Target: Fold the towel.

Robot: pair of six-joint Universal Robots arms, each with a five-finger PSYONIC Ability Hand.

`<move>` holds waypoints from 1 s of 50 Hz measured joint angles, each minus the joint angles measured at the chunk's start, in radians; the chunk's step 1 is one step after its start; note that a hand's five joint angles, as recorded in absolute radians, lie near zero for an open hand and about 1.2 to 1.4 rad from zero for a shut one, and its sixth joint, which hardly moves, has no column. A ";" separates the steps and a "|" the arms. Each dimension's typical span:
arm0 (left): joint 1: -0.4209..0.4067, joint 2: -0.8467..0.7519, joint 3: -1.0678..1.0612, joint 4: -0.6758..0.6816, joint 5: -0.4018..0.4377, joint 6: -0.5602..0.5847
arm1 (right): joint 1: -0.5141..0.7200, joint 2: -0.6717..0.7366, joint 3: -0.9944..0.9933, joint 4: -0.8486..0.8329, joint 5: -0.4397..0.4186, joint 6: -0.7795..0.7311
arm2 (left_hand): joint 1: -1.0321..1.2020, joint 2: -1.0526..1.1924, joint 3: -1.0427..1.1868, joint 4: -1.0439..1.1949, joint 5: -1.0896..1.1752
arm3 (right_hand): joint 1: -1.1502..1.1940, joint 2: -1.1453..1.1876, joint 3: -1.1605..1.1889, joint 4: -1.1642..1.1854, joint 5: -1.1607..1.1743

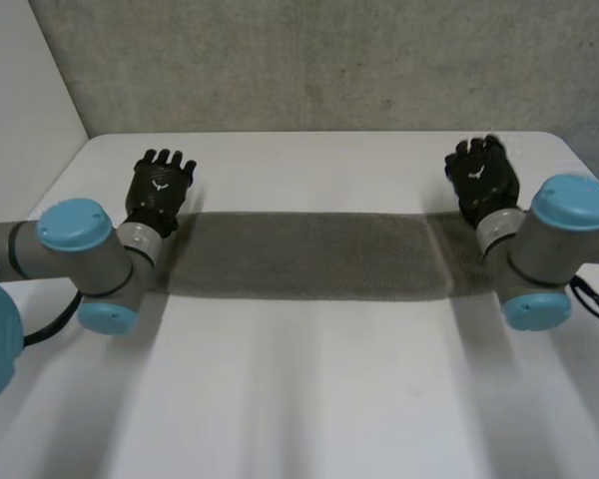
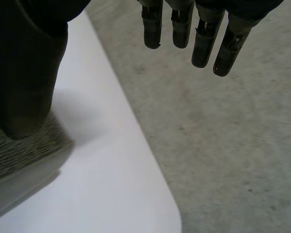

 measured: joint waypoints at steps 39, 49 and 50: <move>0.081 0.594 -0.696 -0.035 0.062 -0.346 | -0.143 -0.175 0.204 0.453 -0.196 0.349 | -0.004 -0.004 -0.004 -0.006 -0.004 | 0.127 0.110 0.119 0.101 0.132; 0.083 0.593 -0.697 -0.035 0.062 -0.344 | -0.170 -0.109 0.170 0.447 -0.190 0.320 | -0.005 -0.006 -0.007 -0.006 -0.004 | 0.956 0.946 0.940 0.932 0.958; 0.083 0.593 -0.699 -0.034 0.062 -0.344 | -0.175 -0.108 0.168 0.446 -0.190 0.314 | -0.005 -0.006 -0.007 -0.006 -0.004 | 1.055 1.037 1.034 1.027 1.050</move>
